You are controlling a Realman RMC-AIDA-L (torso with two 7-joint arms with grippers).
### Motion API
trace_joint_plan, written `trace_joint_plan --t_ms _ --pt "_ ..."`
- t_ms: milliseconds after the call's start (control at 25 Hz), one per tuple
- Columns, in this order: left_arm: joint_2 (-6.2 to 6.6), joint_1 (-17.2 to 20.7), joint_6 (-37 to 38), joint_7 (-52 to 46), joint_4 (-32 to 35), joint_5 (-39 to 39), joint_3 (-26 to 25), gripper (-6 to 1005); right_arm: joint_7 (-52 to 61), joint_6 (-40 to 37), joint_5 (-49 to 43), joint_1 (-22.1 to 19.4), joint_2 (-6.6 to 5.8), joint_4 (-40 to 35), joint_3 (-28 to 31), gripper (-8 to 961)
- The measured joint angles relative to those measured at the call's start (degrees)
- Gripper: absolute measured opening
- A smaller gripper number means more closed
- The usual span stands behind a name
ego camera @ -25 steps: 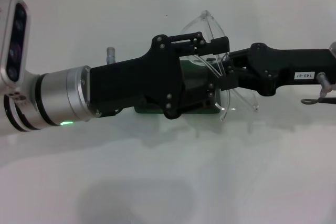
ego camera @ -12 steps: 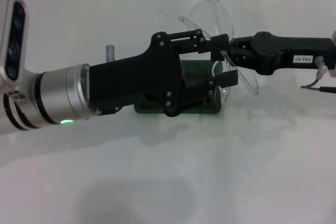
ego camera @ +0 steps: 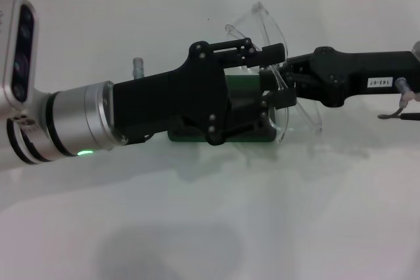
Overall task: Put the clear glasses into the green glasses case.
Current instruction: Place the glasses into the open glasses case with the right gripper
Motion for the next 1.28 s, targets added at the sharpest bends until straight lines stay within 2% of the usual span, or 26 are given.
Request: trace_joint_plan --t_ms 320,440,520,560,640,800,1040,1280 --pt "0.08 0.5 -1.0 0.0 0.1 -0.4 0.0 510 -0.7 1.8 -1.2 -0.9 -0.16 -2.9 0.3 172" --pt "0.28 2.7 0.0 0.0 0.8 -1.5 -1.5 510 -0.1 2.9 -4.2 -2.0 0.32 -11.1 -2.0 173" --pt "0.35 4.8 0.6 0.0 1.2 -1.7 -3.7 510 2.8 3.8 -10.1 -2.6 1.64 -20.6 -4.1 174" --pt "0.36 6.4 1.0 0.0 1.4 -1.8 -5.4 510 5.5 4.9 -14.3 -2.9 2.42 -25.8 -5.7 174" --pt "0.43 8.6 1.6 -0.1 1.4 -1.9 -7.9 509 11.2 7.5 -21.1 -3.1 3.21 -33.8 -10.0 175" --pt "1.11 12.6 3.3 -0.6 1.4 -1.9 -11.8 509 20.5 15.4 -30.8 -2.3 3.23 -44.1 -23.1 177" --pt "1.2 15.6 4.5 -0.4 1.4 -2.0 -14.0 509 26.0 25.5 -38.0 0.1 3.48 -46.1 -34.6 179" --pt "1.26 15.8 4.9 -0.3 1.4 -2.0 -14.5 509 31.1 32.2 -44.5 0.4 3.62 -46.1 -43.9 181"
